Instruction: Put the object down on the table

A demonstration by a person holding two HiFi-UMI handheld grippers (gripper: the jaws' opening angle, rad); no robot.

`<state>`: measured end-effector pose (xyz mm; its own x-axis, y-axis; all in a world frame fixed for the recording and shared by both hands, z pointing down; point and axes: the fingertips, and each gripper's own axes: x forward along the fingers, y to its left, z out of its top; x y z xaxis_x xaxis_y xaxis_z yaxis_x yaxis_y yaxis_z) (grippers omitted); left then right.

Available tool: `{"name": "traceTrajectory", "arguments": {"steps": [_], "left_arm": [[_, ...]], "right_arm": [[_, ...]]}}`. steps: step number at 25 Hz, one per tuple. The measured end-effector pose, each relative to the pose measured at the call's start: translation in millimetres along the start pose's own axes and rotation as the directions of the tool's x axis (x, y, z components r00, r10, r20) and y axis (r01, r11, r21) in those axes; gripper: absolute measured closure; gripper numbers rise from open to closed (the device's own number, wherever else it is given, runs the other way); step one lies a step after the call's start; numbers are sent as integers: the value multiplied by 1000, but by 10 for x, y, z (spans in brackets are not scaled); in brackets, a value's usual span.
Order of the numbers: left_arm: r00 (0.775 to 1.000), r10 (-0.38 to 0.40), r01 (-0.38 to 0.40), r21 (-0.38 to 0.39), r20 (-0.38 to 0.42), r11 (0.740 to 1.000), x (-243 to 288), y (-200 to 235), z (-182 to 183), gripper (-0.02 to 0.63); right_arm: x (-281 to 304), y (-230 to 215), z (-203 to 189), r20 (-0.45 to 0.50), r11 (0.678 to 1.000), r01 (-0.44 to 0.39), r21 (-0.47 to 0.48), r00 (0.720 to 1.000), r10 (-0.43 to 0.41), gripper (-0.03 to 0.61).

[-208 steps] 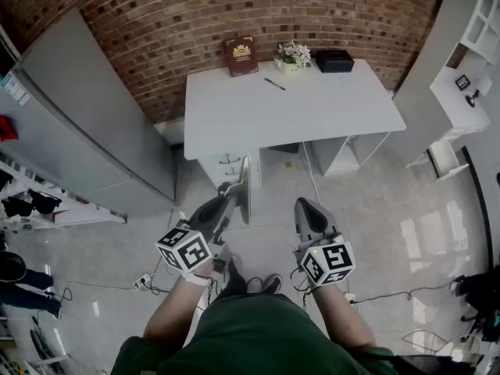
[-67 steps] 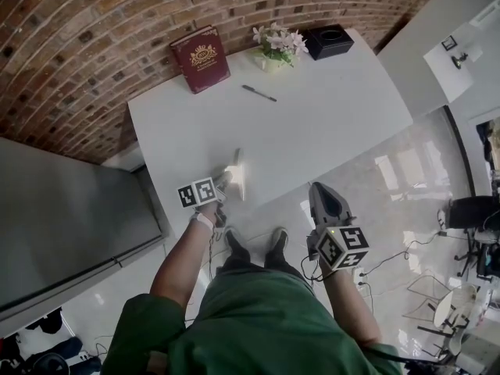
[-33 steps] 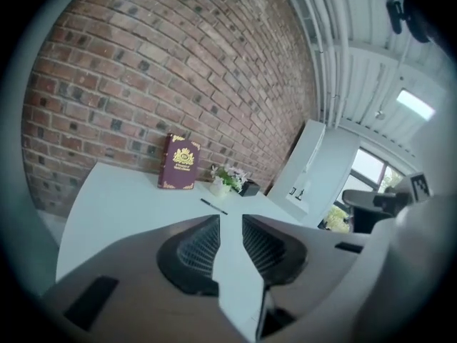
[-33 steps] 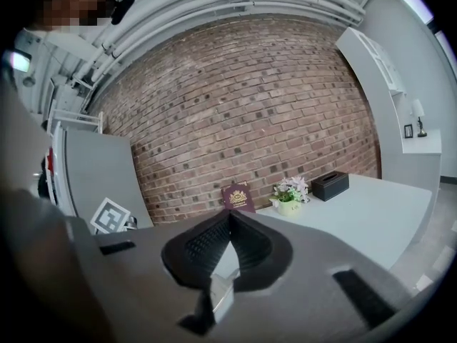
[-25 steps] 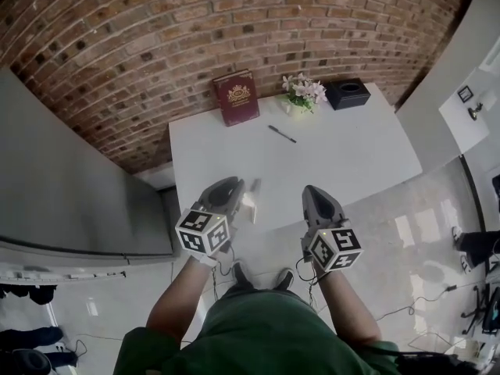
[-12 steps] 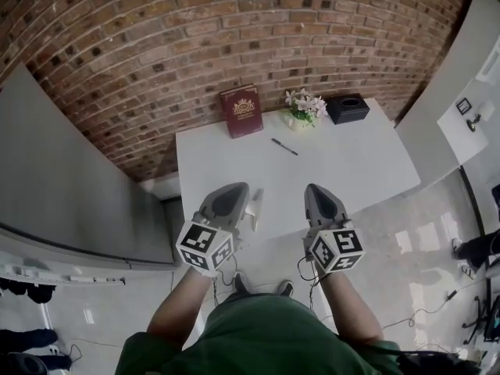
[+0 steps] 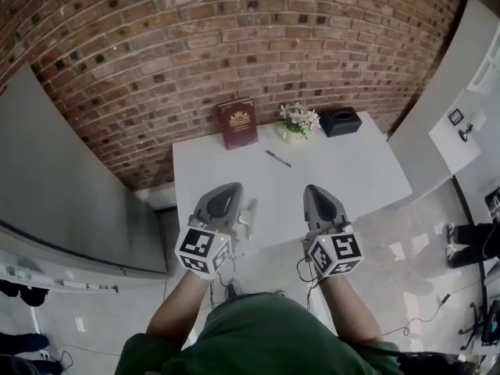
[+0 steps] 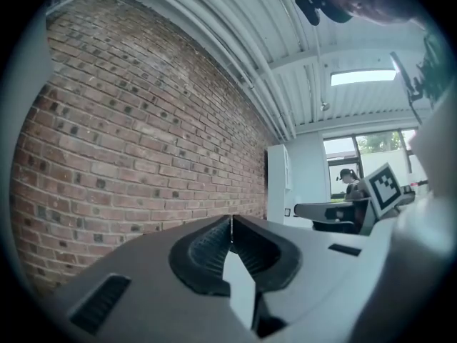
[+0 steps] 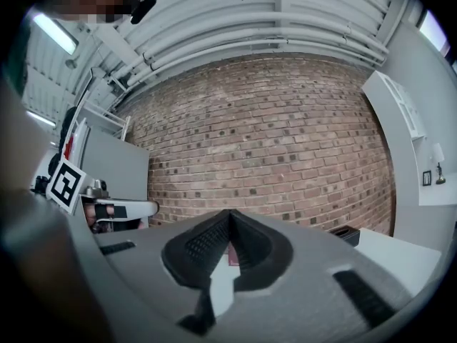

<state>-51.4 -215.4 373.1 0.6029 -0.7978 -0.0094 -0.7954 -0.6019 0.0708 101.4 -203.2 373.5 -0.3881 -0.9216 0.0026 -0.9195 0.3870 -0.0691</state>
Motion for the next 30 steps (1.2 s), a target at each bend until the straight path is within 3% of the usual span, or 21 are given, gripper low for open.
{"name": "traceTrajectory", "arguments": {"steps": [12, 17, 30], "left_arm": [[999, 25, -25, 4, 48, 1000, 18, 9, 188, 603], [998, 21, -19, -37, 53, 999, 15, -2, 209, 603], [999, 18, -15, -58, 39, 998, 26, -43, 135, 603]], "right_arm": [[-35, -8, 296, 105, 998, -7, -67, 994, 14, 575], [-35, -3, 284, 105, 998, -10, -70, 994, 18, 575], [-55, 23, 157, 80, 998, -25, -55, 996, 29, 575]]}}
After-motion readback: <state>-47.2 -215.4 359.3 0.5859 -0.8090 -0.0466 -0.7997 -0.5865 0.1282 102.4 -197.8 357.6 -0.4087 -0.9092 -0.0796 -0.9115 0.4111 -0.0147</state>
